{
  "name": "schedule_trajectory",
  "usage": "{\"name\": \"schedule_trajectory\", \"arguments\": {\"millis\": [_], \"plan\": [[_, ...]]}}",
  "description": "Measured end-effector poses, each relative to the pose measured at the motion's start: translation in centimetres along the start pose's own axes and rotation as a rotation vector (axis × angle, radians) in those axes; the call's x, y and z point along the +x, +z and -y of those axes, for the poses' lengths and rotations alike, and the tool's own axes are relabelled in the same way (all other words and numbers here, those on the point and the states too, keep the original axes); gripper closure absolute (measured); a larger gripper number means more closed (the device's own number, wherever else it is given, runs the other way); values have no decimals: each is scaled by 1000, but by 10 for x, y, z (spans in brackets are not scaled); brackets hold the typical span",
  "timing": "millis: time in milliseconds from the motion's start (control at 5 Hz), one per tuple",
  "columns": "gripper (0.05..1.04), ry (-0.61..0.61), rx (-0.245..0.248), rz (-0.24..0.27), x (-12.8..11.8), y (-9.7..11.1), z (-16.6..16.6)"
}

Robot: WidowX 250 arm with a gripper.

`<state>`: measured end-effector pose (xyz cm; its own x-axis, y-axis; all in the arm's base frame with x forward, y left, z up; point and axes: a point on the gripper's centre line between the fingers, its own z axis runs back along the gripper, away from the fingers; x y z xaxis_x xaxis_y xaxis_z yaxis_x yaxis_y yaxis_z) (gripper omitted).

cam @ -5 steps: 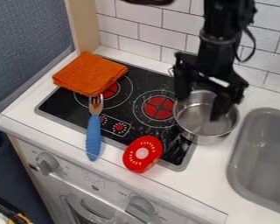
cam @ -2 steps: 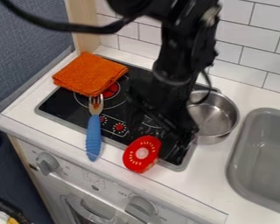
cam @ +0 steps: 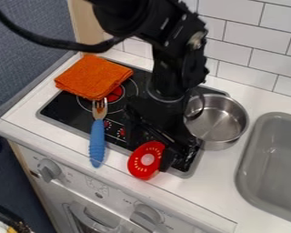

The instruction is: Put the red object on top of the orange cloth

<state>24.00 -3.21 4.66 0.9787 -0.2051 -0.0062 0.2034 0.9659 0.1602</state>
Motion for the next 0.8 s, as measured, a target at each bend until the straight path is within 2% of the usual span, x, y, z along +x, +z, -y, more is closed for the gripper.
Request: {"name": "schedule_trajectory", "arguments": {"millis": [200, 600, 800], "plan": [[79, 12, 9, -55, 5, -18, -1], [112, 21, 17, -132, 14, -35, 1], [240, 28, 2, -158, 18, -37, 4]]}}
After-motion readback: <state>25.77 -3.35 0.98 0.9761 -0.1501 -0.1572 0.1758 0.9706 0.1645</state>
